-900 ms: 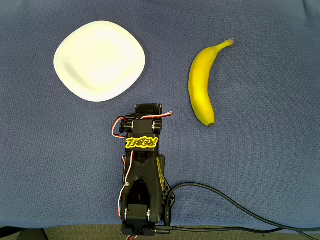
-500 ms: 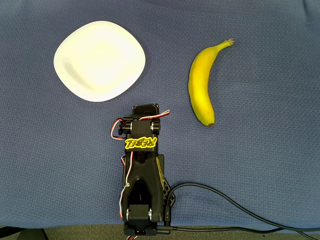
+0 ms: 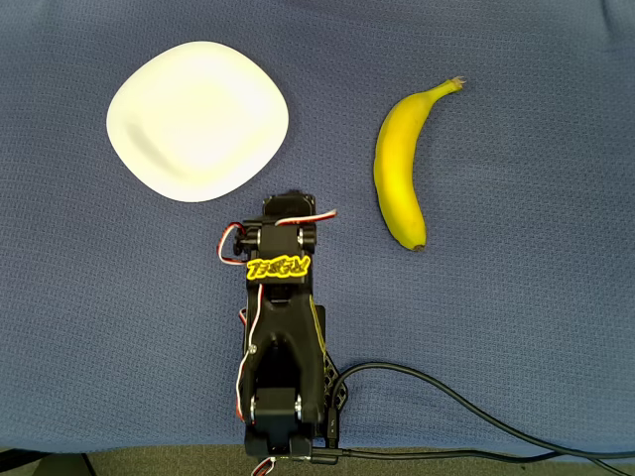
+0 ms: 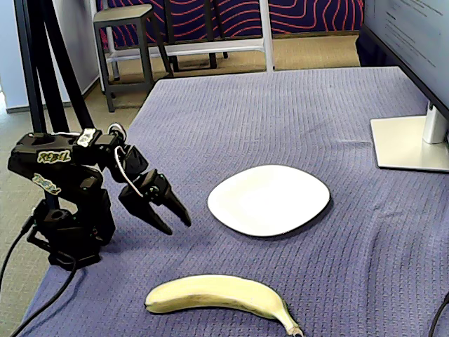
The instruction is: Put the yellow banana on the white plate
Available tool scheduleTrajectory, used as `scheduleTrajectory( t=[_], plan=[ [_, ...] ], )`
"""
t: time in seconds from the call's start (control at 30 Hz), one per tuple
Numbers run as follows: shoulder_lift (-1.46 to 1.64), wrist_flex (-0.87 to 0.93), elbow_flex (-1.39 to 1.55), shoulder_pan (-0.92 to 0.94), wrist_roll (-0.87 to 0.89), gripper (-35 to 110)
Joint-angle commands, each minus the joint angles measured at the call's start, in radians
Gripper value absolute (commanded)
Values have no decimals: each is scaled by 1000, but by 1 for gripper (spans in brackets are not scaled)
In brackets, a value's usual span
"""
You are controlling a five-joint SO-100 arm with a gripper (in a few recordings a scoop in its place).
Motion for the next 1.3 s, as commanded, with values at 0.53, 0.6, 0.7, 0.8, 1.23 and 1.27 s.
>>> scheduleTrajectory(
  t=[0.53,0.6,0.7,0.8,1.23,1.27],
  plan=[
    [-503,-31,-560,169,615,18],
    [-505,-48,-560,199,666,19],
    [-531,-52,-583,233,755,25],
    [-623,-26,-666,268,857,28],
    [-931,38,-979,430,1190,30],
    [-936,38,-986,436,1198,31]
  ],
)
